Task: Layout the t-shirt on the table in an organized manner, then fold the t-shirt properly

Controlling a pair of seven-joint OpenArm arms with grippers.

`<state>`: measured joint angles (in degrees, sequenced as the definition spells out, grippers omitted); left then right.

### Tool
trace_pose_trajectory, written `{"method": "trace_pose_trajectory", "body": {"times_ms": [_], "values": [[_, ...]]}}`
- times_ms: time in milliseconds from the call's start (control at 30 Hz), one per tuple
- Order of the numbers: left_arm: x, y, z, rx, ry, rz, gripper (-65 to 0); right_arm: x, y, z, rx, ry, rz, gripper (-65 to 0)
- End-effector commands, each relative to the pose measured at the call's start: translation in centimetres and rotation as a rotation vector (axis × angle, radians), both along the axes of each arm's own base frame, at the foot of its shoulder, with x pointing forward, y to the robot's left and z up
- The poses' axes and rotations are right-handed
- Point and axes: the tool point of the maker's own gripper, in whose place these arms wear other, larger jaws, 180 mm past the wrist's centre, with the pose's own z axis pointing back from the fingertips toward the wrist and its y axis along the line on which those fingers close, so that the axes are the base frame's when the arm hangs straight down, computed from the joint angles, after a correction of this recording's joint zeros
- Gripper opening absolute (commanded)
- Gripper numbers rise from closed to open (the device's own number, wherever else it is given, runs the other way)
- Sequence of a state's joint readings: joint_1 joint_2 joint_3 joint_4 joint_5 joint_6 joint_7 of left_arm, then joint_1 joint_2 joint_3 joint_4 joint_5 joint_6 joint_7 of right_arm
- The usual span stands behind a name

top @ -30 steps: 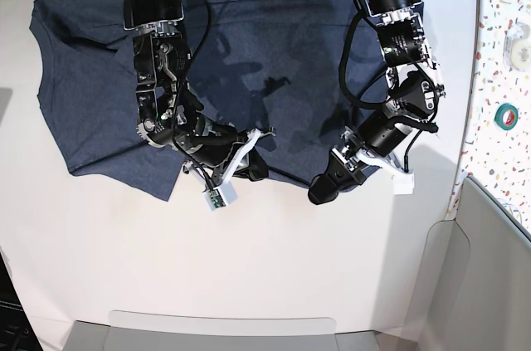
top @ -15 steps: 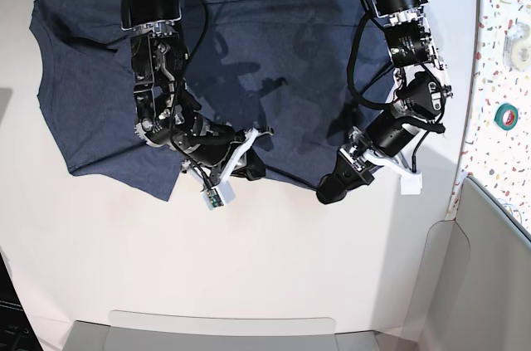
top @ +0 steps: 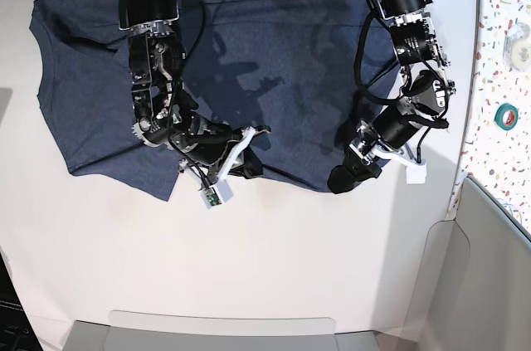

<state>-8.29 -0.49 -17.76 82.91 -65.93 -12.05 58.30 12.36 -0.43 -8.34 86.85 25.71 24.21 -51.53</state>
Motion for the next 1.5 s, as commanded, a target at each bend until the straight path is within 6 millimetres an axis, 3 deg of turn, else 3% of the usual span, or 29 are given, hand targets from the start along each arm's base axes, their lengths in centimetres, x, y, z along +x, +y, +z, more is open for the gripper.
{"method": "trace_pose_trajectory", "body": {"times_ms": [0, 133, 200, 400, 700, 800, 900, 1000, 1233, 1467], "values": [[0.8, 0.2, 1.6, -0.013, -0.052, 0.006, -17.1, 1.2, 0.0, 2.3, 0.025, -0.069, -0.001, -62.6], [1.4, 0.6, 1.9, 0.000, -0.060, 0.001, -17.5, 1.8, -1.7, 2.5, 0.032, -0.070, -0.053, -52.2], [1.4, 0.5, 2.5, 0.017, -0.104, -0.015, -20.9, 2.3, -3.3, 2.6, 0.044, -0.070, -0.102, -48.1], [1.2, -0.1, 2.9, 0.056, -0.206, -0.061, -32.0, 3.3, -7.8, 2.7, 0.033, -0.076, -0.210, -47.1], [1.1, -0.2, 1.7, 0.044, -0.173, -0.067, -33.5, 4.7, -12.8, 4.2, -0.051, -0.128, -0.264, -46.9], [1.0, 0.4, 1.7, 0.070, -0.172, -0.076, -42.7, 5.2, -14.1, 4.9, -0.076, -0.146, -0.278, -42.0], [1.1, 0.6, 1.7, 0.073, -0.172, -0.071, -55.2, 5.9, -15.5, 5.9, -0.104, -0.173, -0.293, -32.0], [1.0, 1.5, 1.5, 0.102, -0.168, -0.073, -62.4, 6.7, -17.2, 6.4, -0.128, -0.178, -0.309, -26.5], [0.6, 3.1, 1.1, 0.155, -0.149, -0.084, -60.2, 8.5, -21.0, 4.2, -0.159, -0.082, -0.357, -26.2], [-0.3, 2.7, 0.3, 0.172, -0.110, -0.142, -58.8, 10.6, -24.4, 2.0, -0.044, 0.078, -0.406, -26.2]]}}
